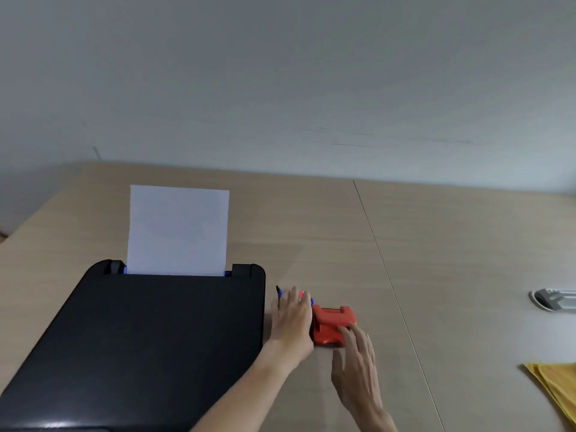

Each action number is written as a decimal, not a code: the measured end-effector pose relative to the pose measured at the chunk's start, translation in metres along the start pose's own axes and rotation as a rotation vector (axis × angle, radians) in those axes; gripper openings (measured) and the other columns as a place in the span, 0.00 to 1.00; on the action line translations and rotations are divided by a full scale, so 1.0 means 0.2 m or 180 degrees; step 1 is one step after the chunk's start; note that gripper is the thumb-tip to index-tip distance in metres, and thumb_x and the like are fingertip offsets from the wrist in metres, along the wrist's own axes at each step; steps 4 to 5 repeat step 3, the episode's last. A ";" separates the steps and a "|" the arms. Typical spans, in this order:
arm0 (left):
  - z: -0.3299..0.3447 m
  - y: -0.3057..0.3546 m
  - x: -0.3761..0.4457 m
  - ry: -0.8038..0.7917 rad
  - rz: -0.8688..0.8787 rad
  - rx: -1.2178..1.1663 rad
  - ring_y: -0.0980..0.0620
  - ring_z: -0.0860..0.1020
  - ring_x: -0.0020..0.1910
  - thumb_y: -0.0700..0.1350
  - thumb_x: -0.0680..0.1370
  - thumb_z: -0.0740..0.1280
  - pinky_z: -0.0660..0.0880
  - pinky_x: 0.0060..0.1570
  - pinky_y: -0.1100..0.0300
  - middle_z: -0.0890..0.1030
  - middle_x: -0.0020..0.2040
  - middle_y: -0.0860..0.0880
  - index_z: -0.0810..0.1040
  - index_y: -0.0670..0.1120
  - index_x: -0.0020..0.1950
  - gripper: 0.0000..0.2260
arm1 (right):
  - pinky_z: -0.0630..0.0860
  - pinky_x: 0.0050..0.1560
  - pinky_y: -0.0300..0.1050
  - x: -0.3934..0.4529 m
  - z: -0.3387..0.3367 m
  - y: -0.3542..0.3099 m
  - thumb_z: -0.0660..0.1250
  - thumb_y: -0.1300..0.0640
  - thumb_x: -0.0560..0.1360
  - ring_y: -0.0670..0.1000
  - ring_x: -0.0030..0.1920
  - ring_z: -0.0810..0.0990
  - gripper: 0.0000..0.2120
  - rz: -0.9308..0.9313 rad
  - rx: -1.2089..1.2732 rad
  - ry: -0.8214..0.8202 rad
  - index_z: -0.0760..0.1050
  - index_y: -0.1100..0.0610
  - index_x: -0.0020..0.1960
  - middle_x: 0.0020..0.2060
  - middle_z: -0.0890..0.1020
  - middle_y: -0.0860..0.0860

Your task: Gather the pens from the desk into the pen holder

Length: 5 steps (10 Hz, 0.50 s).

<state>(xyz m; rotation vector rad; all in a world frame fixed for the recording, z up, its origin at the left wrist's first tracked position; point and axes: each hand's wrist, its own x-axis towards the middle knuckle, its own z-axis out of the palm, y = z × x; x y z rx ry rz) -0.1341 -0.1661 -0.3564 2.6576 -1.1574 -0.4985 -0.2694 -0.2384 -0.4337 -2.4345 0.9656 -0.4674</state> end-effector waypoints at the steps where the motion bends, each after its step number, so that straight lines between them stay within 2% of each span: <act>1: 0.07 0.03 -0.13 0.0140 0.0089 -0.0830 0.48 0.52 0.80 0.34 0.73 0.67 0.52 0.78 0.53 0.53 0.81 0.49 0.60 0.49 0.77 0.34 | 0.76 0.60 0.52 -0.19 0.00 0.08 0.61 0.57 0.67 0.60 0.57 0.80 0.19 0.0228 0.0181 0.0281 0.80 0.65 0.53 0.56 0.80 0.61; 2: 0.17 0.02 -0.25 -0.0024 0.0035 -0.1260 0.53 0.57 0.77 0.43 0.79 0.64 0.56 0.75 0.58 0.57 0.80 0.56 0.66 0.56 0.74 0.24 | 0.64 0.60 0.26 -0.26 0.02 0.12 0.62 0.56 0.63 0.33 0.58 0.73 0.19 0.0326 0.0865 0.0623 0.81 0.70 0.44 0.46 0.81 0.61; 3: 0.24 -0.02 -0.25 -0.0120 -0.0088 -0.1551 0.56 0.60 0.75 0.47 0.80 0.61 0.57 0.73 0.64 0.63 0.77 0.57 0.71 0.55 0.70 0.18 | 0.63 0.60 0.25 -0.40 0.00 0.57 0.64 0.63 0.62 0.27 0.56 0.69 0.14 0.0527 0.0969 0.0274 0.80 0.72 0.42 0.46 0.83 0.58; 5: 0.24 -0.02 -0.25 -0.0120 -0.0088 -0.1551 0.56 0.60 0.75 0.47 0.80 0.61 0.57 0.73 0.64 0.63 0.77 0.57 0.71 0.55 0.70 0.18 | 0.63 0.60 0.25 -0.40 0.00 0.57 0.64 0.63 0.62 0.27 0.56 0.69 0.14 0.0527 0.0969 0.0274 0.80 0.72 0.42 0.46 0.83 0.58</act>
